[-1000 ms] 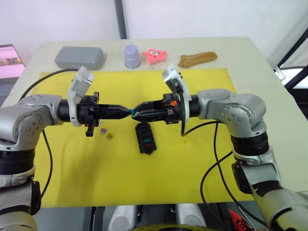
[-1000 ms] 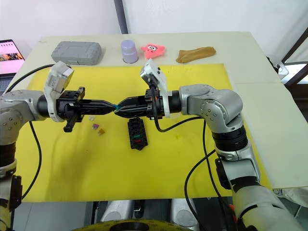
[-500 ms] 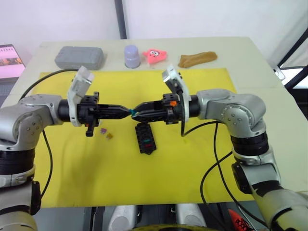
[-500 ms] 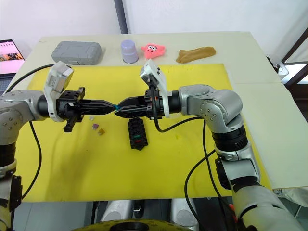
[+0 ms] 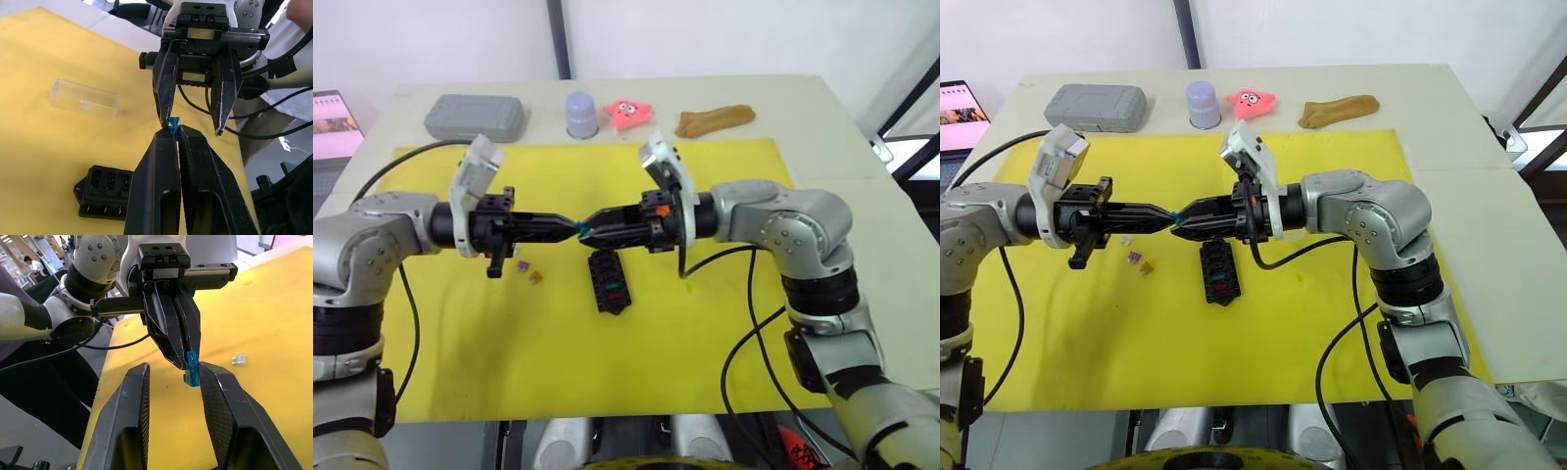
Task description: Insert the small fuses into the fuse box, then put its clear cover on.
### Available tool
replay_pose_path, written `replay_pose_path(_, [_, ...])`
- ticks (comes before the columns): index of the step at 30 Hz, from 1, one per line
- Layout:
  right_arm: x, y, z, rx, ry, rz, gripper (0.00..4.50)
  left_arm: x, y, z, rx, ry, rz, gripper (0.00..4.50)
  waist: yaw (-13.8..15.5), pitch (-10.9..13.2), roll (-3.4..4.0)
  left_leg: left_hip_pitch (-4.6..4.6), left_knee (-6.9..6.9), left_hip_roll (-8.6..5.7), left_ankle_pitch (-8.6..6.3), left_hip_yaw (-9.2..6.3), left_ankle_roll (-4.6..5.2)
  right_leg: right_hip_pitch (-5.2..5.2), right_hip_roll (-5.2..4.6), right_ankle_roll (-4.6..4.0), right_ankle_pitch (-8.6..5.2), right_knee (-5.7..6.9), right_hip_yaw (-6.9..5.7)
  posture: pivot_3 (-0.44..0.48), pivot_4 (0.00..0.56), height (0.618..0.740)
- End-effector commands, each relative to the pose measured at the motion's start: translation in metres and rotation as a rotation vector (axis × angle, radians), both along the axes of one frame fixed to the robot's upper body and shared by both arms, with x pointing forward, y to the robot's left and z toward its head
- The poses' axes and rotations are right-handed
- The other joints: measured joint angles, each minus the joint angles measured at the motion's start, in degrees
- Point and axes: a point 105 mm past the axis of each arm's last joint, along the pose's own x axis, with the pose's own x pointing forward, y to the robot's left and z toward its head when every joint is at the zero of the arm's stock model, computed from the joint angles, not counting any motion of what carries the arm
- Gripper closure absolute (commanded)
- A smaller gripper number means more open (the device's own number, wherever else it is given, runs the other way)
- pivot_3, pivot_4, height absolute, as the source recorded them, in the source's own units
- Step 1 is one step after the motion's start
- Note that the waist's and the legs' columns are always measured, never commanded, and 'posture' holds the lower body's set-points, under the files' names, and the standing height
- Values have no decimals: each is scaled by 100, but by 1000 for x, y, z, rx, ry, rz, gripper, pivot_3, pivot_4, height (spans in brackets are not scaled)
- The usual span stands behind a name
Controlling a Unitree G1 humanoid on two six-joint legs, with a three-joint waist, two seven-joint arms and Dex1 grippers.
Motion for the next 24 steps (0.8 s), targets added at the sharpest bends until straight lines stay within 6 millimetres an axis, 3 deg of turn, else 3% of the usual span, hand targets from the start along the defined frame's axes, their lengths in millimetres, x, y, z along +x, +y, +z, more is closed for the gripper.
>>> replay_pose_path(1, [-3,3,13,21,-62,17,2897,-5,-2,8,1,-37,-32,4500,-1,0,0,0,0,0,0,0,0,0,0,0,0,0,0,0,150,731])
replay_pose_path(14, [-2,3,9,5,-54,15,2897,-5,-3,10,-8,-43,-30,4500,-1,0,0,0,0,0,0,0,0,0,0,0,0,-1,0,0,150,731])
replay_pose_path(17, [-2,3,8,5,-53,14,3676,-5,-2,10,-7,-41,-30,4500,-1,0,0,0,0,0,0,0,0,0,0,0,0,-1,0,0,150,731])
replay_pose_path(19, [-2,3,8,4,-53,12,4471,-5,-2,10,-6,-40,-30,4500,0,0,0,0,0,0,0,0,0,0,0,0,0,-1,0,0,150,731])
replay_pose_path(24, [0,1,9,2,-56,4,4471,-5,-2,8,-1,-37,-30,4500,-1,0,0,0,0,0,0,0,0,0,0,0,0,-2,0,0,150,731])
